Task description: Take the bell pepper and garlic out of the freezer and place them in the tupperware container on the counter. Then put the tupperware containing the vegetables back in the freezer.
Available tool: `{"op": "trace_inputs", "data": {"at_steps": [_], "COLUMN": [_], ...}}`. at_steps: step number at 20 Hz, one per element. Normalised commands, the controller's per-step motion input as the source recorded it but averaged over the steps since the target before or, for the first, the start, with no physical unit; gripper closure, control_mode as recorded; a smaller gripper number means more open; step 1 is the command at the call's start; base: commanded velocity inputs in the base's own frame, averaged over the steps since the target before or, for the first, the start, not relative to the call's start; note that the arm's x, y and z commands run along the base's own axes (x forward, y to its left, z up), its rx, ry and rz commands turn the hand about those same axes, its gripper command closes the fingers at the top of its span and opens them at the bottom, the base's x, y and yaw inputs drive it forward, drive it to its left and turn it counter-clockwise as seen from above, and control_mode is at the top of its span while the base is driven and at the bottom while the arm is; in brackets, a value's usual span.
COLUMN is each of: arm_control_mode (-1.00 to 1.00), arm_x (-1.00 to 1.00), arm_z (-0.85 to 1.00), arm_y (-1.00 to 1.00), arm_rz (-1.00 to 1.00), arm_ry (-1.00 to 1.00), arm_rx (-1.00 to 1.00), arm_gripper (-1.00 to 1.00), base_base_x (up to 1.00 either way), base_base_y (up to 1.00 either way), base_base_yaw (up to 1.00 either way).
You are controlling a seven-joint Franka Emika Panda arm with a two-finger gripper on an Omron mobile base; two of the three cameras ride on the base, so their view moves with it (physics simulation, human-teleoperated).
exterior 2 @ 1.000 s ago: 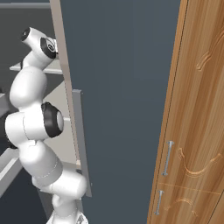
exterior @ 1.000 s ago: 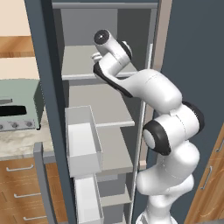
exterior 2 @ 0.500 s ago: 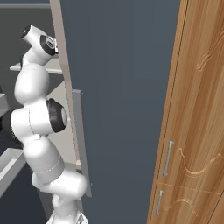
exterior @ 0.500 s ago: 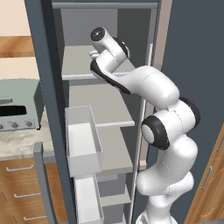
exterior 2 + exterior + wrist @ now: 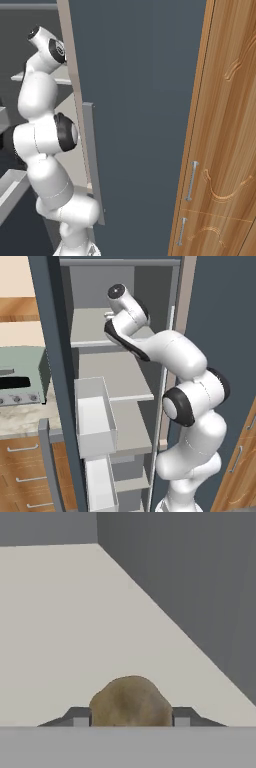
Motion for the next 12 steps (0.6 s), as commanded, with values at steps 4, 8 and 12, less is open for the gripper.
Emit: {"op": "trace_inputs", "data": {"at_steps": [4,8,12], "arm_control_mode": [-1.00,-1.00,-1.00], "arm_x": [-0.84,-1.00,-1.00], "arm_z": [0.08,0.30,0.48], "arm_y": [0.00,0.00,0.00], "arm_rz": [0.00,0.05,0.18], "arm_ry": [-0.20,-0.18,-0.03], "arm_rx": [0.10,0.07,0.08], "arm_gripper": [1.00,1.00,1.00], "base_base_x": [0.00,0.00,0.00], "base_base_y": [0.00,0.00,0.00], "base_base_yaw": [0.00,0.00,0.00]}}
